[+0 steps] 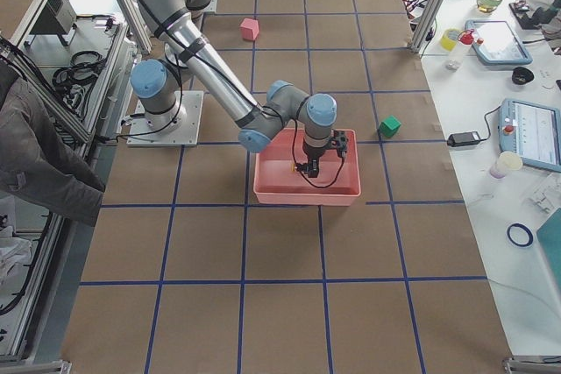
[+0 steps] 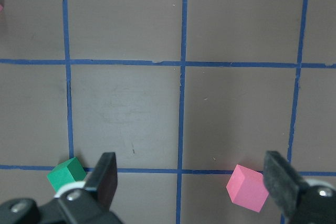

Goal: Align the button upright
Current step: 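Lower the right gripper into the tray and grasp the black switch body, then lift the button out of the tray with the right gripper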

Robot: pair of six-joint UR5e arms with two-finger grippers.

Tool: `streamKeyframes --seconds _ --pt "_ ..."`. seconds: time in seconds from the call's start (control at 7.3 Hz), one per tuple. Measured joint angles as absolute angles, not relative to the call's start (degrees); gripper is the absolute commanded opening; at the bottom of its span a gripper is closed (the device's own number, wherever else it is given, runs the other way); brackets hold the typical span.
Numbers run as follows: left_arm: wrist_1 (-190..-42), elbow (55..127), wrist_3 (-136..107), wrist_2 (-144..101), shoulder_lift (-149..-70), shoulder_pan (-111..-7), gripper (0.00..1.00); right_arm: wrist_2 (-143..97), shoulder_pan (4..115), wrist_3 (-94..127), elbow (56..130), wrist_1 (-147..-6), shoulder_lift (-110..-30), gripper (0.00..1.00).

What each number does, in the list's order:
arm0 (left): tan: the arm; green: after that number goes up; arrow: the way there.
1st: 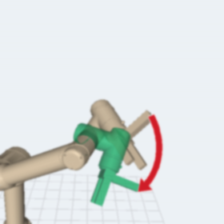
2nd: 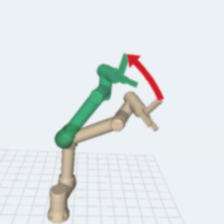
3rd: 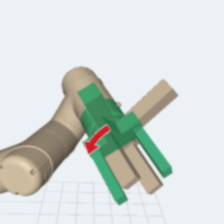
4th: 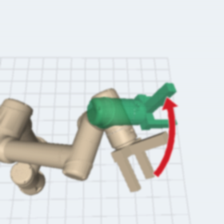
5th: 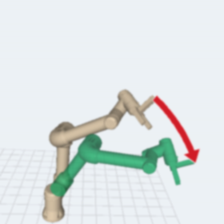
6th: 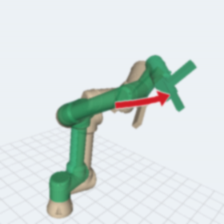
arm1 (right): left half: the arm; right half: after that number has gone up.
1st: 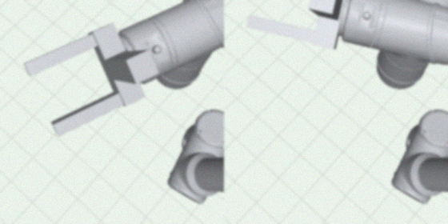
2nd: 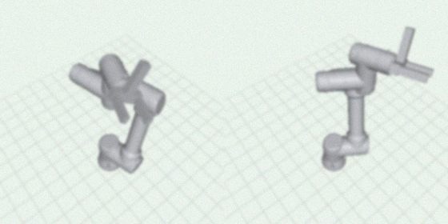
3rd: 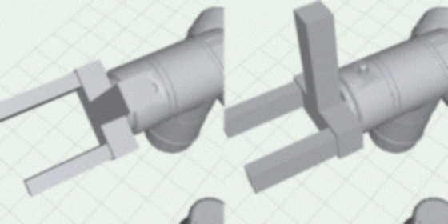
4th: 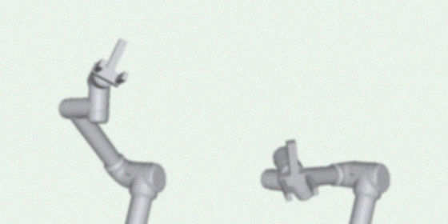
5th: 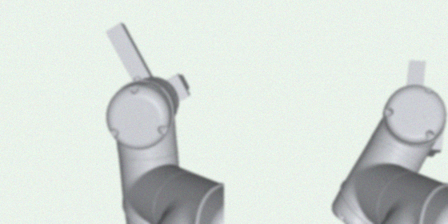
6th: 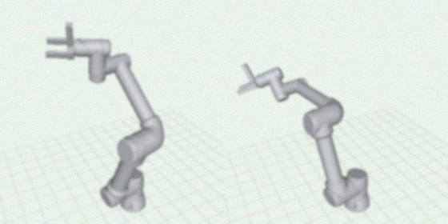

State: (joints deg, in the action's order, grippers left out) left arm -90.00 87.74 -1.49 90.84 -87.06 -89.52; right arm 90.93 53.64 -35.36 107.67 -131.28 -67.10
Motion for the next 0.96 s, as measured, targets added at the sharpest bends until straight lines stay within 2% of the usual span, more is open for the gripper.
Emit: streamKeyframes --seconds 0.14,0.68,0.96 --pt "-90.01 87.77 -1.50 90.86 -87.15 -89.53 1.00 91.07 53.63 -35.46 107.71 -131.16 -67.22 0.01" --pt "-89.84 87.80 -1.49 90.79 -87.59 -89.56 1.00 90.93 53.67 -35.34 106.70 -130.34 -68.24 0.00" --pt "-89.71 87.80 -1.49 90.79 -87.62 -89.51 1.00 91.01 53.95 -35.81 103.91 -125.48 -71.33 0.00"
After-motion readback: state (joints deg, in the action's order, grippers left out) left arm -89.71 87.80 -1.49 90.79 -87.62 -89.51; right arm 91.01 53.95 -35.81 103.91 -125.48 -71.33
